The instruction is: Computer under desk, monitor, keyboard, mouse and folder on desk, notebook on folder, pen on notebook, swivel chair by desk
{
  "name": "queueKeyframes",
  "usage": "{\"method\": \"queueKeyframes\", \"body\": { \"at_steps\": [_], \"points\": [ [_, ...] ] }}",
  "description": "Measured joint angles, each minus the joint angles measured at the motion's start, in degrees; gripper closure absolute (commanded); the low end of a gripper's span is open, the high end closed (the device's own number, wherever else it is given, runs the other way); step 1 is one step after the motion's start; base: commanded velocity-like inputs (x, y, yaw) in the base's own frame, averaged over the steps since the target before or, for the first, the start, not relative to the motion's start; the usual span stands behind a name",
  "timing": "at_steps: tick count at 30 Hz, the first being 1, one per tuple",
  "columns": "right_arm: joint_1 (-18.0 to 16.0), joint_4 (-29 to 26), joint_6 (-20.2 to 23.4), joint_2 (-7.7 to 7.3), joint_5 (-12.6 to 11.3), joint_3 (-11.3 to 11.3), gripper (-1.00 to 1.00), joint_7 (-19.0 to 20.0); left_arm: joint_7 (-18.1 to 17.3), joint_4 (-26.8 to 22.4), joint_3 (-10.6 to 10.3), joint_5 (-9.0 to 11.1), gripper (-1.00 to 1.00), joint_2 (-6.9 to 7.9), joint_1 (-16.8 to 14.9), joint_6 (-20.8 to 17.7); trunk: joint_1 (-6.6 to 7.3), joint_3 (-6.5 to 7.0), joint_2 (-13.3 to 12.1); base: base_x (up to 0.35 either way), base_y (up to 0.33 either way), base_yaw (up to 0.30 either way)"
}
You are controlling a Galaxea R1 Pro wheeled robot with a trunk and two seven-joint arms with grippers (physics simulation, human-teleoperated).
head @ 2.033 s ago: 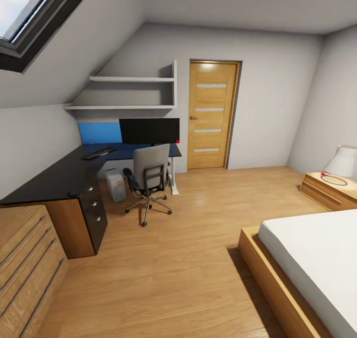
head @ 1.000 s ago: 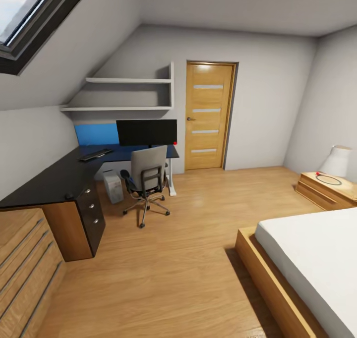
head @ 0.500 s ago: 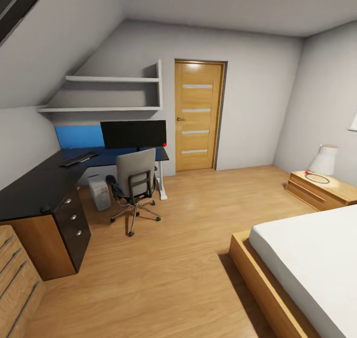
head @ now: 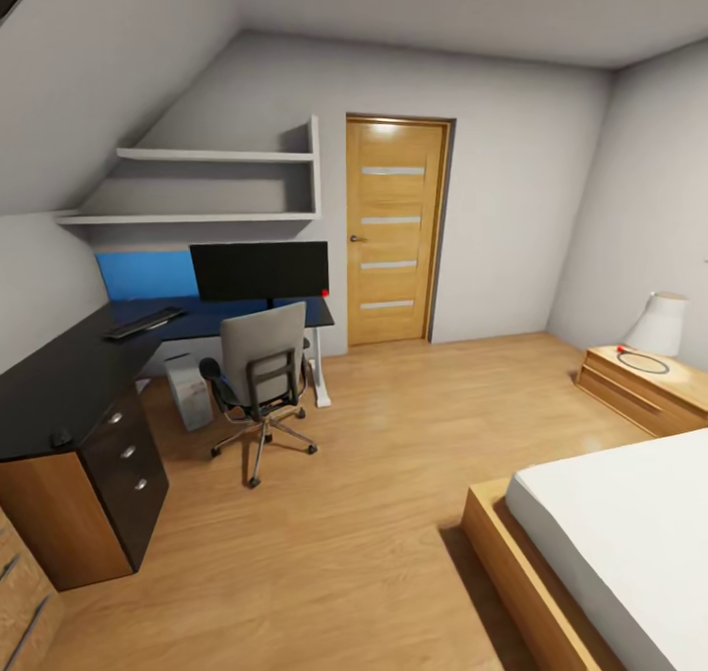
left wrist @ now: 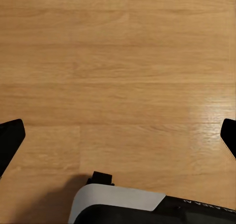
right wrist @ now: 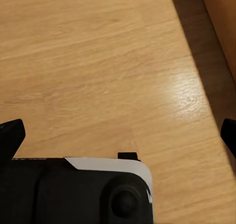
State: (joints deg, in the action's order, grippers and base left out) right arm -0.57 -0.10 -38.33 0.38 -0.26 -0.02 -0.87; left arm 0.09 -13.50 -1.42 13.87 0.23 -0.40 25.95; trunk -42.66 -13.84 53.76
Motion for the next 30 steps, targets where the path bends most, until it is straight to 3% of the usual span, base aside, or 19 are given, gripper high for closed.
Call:
{"method": "queueKeyframes", "body": {
  "at_steps": [30],
  "points": [
    [0.00,0.08,0.00,-0.04,-0.04,0.00,-1.00,0.00,-0.01,-0.01,-0.08,-0.03,-1.00,-0.05,0.00,-0.21,0.00,0.00,0.00,0.325,0.000,0.000]
  ]
}}
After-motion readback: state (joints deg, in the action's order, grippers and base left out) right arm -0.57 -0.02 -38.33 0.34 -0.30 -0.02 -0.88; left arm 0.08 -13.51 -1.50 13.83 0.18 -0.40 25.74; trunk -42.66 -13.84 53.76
